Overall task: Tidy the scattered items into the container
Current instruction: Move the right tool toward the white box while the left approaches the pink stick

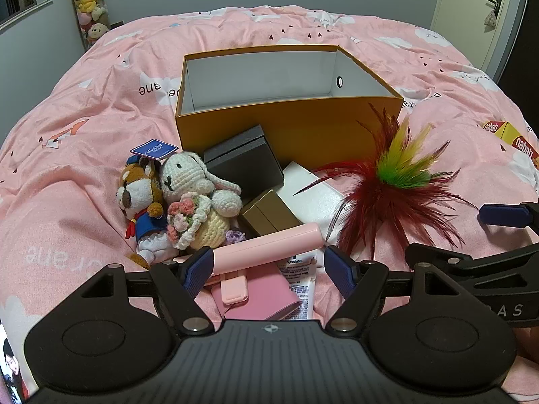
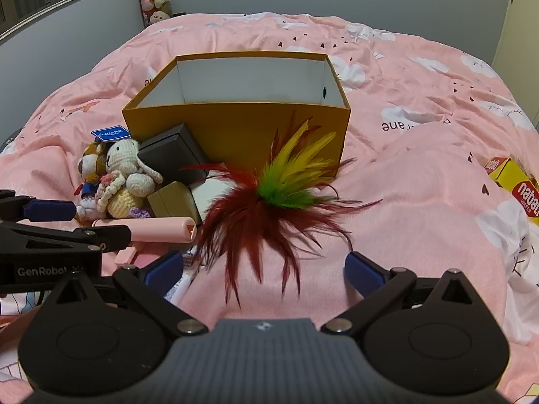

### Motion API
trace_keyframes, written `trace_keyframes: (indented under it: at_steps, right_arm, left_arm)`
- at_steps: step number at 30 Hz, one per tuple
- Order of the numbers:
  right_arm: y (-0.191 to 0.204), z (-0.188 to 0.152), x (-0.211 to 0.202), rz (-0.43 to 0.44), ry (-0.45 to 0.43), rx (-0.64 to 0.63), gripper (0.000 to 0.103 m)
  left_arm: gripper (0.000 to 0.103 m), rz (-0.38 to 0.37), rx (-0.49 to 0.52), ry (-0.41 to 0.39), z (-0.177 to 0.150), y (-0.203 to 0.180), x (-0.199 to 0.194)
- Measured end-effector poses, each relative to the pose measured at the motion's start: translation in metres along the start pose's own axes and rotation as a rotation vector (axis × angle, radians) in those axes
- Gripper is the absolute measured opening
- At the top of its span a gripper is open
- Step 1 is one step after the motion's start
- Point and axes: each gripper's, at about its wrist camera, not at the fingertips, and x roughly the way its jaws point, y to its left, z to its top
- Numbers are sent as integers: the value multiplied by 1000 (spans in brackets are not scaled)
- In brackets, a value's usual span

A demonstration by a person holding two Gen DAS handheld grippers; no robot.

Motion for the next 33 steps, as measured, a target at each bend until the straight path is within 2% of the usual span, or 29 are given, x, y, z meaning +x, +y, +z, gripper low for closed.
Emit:
trace_keyframes:
  at_steps: [16,25,27,29,30,32,33]
  right_arm:
    - [1,-1,2,11,6,1,103]
    - [1,4,4,57,3,-22,101]
    - [2,6,4,66,-6,-36,98]
    - [2,9,5,77,-13,-51,87]
    - [1,10,6,83,-14,-59,85]
    - [1,14,8,102,-15,-72,73]
    - [1,16,10,117,-13,-82,70]
  left_arm:
    - [84,0,0,2,0,-1,0]
    - [84,-53,2,7,4,16,1]
    - [84,-65,-7,16,6,21,3]
    - [80,-97,-36,27,7,28,4]
    - [77,-112,-56,34,7,32,5]
    - [71,-131,-96,47,8,39,7]
    - [63,-139,-117,56,9,42,9]
